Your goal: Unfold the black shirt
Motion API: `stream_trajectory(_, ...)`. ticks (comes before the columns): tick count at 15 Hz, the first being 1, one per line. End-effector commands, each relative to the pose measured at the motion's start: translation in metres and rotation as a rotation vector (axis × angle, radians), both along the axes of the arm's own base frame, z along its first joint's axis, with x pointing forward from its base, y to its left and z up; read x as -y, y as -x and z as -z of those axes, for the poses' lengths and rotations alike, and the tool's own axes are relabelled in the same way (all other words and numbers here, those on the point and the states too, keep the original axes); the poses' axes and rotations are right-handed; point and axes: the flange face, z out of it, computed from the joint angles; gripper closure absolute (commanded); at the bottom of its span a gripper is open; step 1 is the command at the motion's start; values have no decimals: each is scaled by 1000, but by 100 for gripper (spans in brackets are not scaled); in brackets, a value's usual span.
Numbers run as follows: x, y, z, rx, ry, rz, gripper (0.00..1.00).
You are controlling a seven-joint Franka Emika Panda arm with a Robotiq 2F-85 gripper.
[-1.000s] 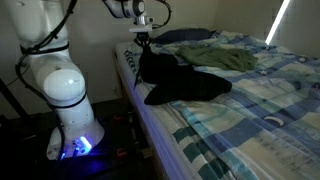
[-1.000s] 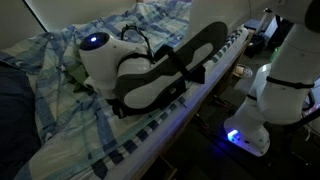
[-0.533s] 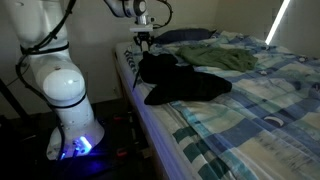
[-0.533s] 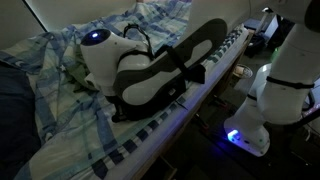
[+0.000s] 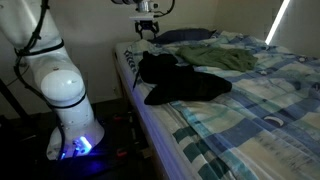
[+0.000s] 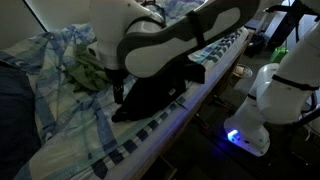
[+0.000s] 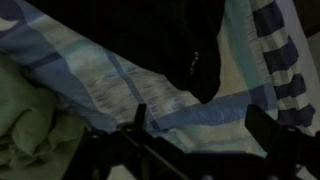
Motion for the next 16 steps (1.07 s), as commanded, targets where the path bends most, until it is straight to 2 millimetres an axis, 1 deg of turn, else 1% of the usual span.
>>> stream_trajectory(1,55,10,-25,24,-21,139,0)
stream_trajectory(4,96,14,-33,32,-30,257,0)
stream_trajectory(7,137,27,-33,20,-35,377,0)
stream_trajectory(11,188,47,-24,-23,-46,526,0)
stream_trajectory(12,201,50,-20,-50,-74,545,0)
stream_trajectory(14,225,51,-8,-88,-119,593,0)
stream_trajectory(16,246,53,3,-114,-132,647,0)
